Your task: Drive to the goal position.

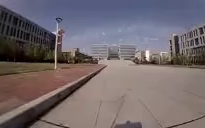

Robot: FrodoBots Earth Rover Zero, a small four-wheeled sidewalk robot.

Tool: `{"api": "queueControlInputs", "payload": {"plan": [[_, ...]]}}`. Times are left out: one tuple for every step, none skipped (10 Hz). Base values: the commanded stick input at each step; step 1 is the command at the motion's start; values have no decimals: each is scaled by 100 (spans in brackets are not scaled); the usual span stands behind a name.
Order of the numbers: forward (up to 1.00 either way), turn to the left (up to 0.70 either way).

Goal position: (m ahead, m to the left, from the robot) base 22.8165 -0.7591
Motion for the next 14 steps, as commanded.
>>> {"api": "queueControlInputs", "payload": {"plan": [[70,1],[70,1],[70,1],[70,1],[70,1],[70,-11],[70,-34],[70,-34],[70,-16],[70,1],[70,1],[70,1],[70,1],[70,1]]}}
